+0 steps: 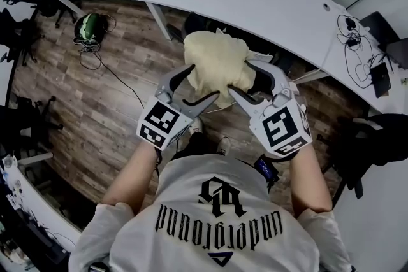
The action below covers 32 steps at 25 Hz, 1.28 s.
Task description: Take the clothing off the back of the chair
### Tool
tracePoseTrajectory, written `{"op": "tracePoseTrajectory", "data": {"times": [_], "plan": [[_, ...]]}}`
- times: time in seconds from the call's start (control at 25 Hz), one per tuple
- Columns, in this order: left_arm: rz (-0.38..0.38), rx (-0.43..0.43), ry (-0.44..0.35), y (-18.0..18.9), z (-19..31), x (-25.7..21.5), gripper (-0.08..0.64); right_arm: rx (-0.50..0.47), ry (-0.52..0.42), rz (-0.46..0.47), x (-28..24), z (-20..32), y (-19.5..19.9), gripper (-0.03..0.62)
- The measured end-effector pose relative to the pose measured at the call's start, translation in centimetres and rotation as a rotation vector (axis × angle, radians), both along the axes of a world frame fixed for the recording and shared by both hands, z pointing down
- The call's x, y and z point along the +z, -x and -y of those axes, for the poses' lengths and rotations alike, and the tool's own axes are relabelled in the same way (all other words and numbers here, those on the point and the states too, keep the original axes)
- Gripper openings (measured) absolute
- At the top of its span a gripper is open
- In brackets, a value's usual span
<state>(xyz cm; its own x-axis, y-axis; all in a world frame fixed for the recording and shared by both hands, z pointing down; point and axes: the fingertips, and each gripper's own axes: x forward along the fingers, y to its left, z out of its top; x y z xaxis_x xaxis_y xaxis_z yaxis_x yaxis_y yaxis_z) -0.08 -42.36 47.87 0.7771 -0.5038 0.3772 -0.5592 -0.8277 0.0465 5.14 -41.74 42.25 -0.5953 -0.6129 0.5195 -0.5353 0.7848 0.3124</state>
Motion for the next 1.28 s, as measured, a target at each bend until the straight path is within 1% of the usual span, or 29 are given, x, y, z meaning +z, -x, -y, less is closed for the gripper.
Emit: {"op": "tracePoseTrajectory", "data": {"times": [0.16, 0.2, 0.32, 0.52, 0.6, 0.64, 0.76, 0.84, 1.12, 1.28], "plan": [[-0.014, 0.0, 0.005, -0.3, 0.3, -0.2, 0.39, -0.019, 0.003, -0.032, 0.3, 0.1, 0.3, 0.25], [-0.015, 0.0, 0.004, -0.4, 0.3, -0.2, 0.385, -0.027, 0.007, -0.04, 0.5, -0.1, 0.2, 0.238], [-0.014, 0.003, -0.004, -0.7, 0.1, -0.2, 0.321, -0.045, -0.001, -0.056, 0.6, -0.4, 0.1, 0.212], [-0.01, -0.009, -0.024, -0.9, -0.8, -0.6, 0.186, -0.069, -0.042, -0.079, 0.9, -1.1, 0.1, 0.177], [-0.014, -0.014, -0.036, -1.0, -1.3, -1.0, 0.136, -0.08, -0.059, -0.078, 0.8, -1.5, 0.0, 0.155], [-0.018, -0.015, -0.044, -1.2, -1.6, -1.2, 0.123, -0.084, -0.066, -0.069, 0.5, -1.8, 0.0, 0.146], [-0.027, -0.023, -0.074, -1.3, -2.5, -2.4, 0.109, -0.091, -0.077, -0.023, -0.6, -2.7, 0.1, 0.106], [-0.029, -0.03, -0.093, -1.4, -3.0, -3.1, 0.107, -0.098, -0.087, -0.005, -1.3, -3.4, 0.1, 0.094], [-0.02, -0.05, -0.158, -2.2, -5.5, -5.8, 0.106, -0.108, -0.134, 0.044, -3.6, -6.1, -0.9, 0.089], [-0.011, -0.068, -0.21, -3.0, -6.6, -7.6, 0.106, -0.127, -0.177, 0.069, -5.1, -7.5, -1.8, 0.089]]}}
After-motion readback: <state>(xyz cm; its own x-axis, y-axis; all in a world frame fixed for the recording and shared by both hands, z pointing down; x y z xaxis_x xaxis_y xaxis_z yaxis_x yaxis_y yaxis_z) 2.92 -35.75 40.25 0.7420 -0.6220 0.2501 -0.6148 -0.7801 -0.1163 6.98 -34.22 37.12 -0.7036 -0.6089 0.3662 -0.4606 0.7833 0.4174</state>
